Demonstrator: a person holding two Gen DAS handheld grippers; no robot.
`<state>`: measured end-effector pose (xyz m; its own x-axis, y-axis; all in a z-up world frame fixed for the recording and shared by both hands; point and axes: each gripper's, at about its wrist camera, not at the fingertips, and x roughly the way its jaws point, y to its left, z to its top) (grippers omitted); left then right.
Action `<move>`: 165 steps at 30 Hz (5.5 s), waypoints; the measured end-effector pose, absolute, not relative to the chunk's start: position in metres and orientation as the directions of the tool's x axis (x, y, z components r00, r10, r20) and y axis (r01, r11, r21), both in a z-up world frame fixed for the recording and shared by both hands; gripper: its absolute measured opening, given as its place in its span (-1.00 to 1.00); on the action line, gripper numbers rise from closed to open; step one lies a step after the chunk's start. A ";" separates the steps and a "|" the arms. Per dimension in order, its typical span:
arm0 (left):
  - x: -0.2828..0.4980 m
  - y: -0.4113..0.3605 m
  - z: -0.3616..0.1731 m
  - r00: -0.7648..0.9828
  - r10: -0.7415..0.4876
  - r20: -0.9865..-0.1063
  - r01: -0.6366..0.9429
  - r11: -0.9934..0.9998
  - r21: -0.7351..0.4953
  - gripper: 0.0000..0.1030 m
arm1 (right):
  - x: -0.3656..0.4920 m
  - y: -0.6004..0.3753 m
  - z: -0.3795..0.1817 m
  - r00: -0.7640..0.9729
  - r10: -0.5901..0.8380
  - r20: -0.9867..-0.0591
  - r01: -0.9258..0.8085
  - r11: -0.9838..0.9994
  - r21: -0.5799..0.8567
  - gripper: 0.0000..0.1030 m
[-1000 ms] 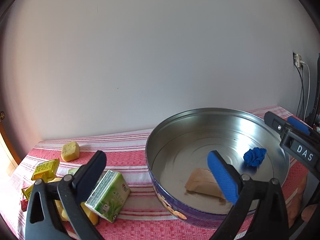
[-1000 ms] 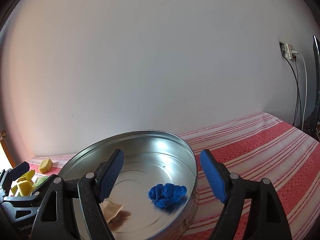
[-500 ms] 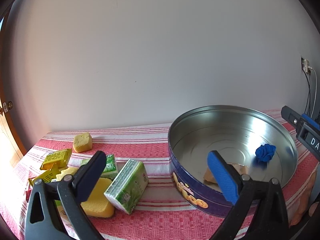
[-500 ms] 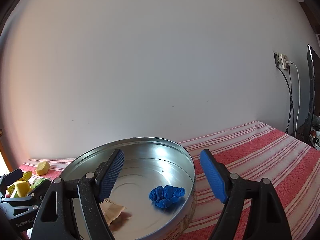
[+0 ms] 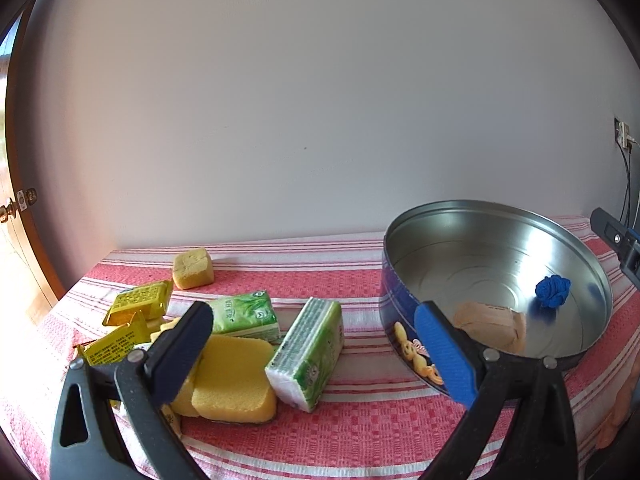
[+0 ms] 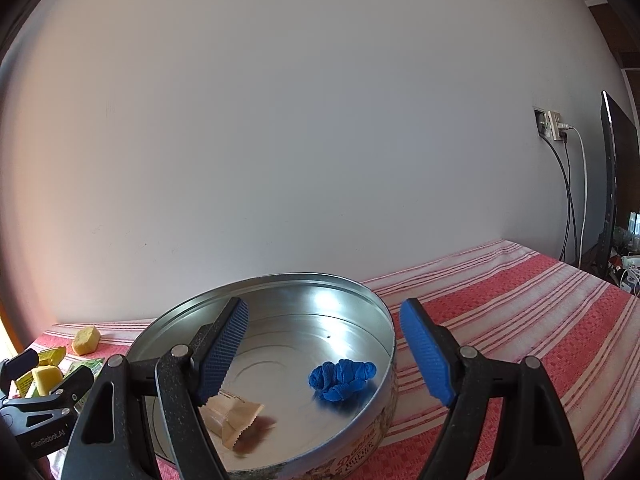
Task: Organize objects
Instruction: 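Move both grippers back to the pile of snacks beside the tin, then grasp the white-green tissue pack with the right gripper while the left gripper grasps the green tissue pack, then carry both tissue packs over the tin with both grippers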
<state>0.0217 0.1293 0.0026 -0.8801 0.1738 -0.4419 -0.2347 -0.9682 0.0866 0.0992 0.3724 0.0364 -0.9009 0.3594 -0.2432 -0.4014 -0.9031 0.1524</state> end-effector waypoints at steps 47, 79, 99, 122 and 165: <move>-0.022 -0.018 -0.043 -0.668 0.246 -0.703 -0.175 -0.969 -0.173 0.16 | -0.006 0.178 -0.003 -0.818 -0.091 -0.568 -0.090 -0.955 0.282 0.56; -0.005 -0.033 -0.030 -0.722 0.302 -0.623 -0.196 -0.952 -0.234 -0.52 | -0.010 0.189 -0.015 -0.773 -0.204 -0.601 -0.049 -0.925 0.377 -0.46; 0.021 0.032 0.024 -0.842 0.341 -0.417 -0.292 -0.940 -0.178 -0.52 | 0.062 0.234 0.041 -0.922 -0.187 -0.339 0.101 -0.961 0.256 -0.46; 0.005 0.136 0.030 -0.809 0.415 -0.415 -0.409 -0.906 -0.109 -0.52 | 0.079 0.343 0.046 -0.957 0.036 -0.288 -0.100 -0.972 0.211 -0.46; -0.042 0.246 -0.028 -0.739 0.365 -0.567 -0.442 -0.897 -0.002 -0.52 | 0.033 0.402 0.007 -0.867 0.245 -0.434 -0.288 -0.957 0.036 -0.45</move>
